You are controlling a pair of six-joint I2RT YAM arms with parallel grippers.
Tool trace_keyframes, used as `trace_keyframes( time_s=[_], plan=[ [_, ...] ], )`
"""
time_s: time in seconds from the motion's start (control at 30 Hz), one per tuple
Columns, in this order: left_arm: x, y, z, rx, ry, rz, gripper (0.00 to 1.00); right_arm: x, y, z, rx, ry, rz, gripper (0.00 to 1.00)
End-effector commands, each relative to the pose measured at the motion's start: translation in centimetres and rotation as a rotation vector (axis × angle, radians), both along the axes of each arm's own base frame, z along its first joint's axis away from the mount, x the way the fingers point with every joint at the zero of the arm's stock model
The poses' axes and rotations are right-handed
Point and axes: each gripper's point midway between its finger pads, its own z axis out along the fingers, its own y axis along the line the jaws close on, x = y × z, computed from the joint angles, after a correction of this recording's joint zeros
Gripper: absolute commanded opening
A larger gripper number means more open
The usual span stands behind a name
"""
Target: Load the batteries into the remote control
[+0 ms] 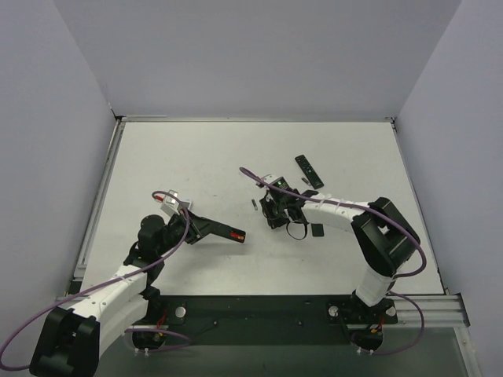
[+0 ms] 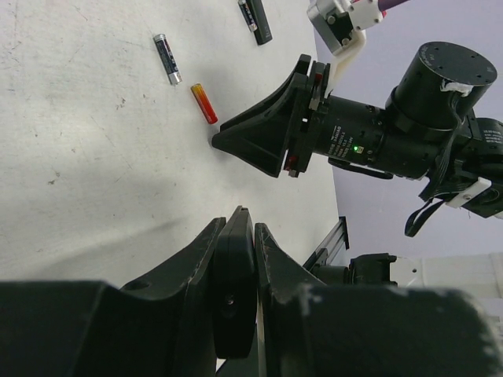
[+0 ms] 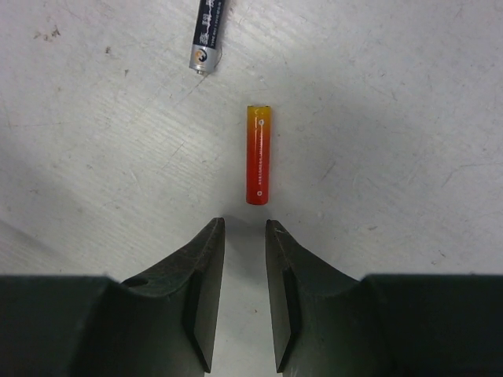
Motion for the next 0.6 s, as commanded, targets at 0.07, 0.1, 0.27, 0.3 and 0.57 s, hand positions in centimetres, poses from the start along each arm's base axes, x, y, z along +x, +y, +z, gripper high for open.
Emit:
trace_keyframes(
  time_s=[0.07, 0.1, 0.27, 0.3, 0.57],
  plan=[
    [0.1, -0.2, 1.2, -0.021, -0.056, -0.017, 0.00, 2.5, 0.3, 0.3, -0.004, -0.052, -0.055, 0.24],
    [0.1, -0.2, 1.2, -0.023, -0.055, -0.019, 0.00, 2.6, 0.1, 0.0, -0.009, -0.049, -0.060, 0.24],
    [0.1, -0.2, 1.2, -0.023, -0.055, -0.022, 0.00, 3.0, 0.0, -0.8, -0.026, -0.041, -0.070, 0.24],
    [0.1, -0.2, 1.1, -0.023, -0.053, -0.022, 0.00, 3.0, -0.1, -1.1, -0.030, -0.037, -0.071, 0.24],
    [0.0, -0.4, 1.1, -0.031, -0.055, -0.036, 0.00, 2.2, -0.6, 0.1, -0.025, -0.050, -0.047, 0.00]
  ],
)
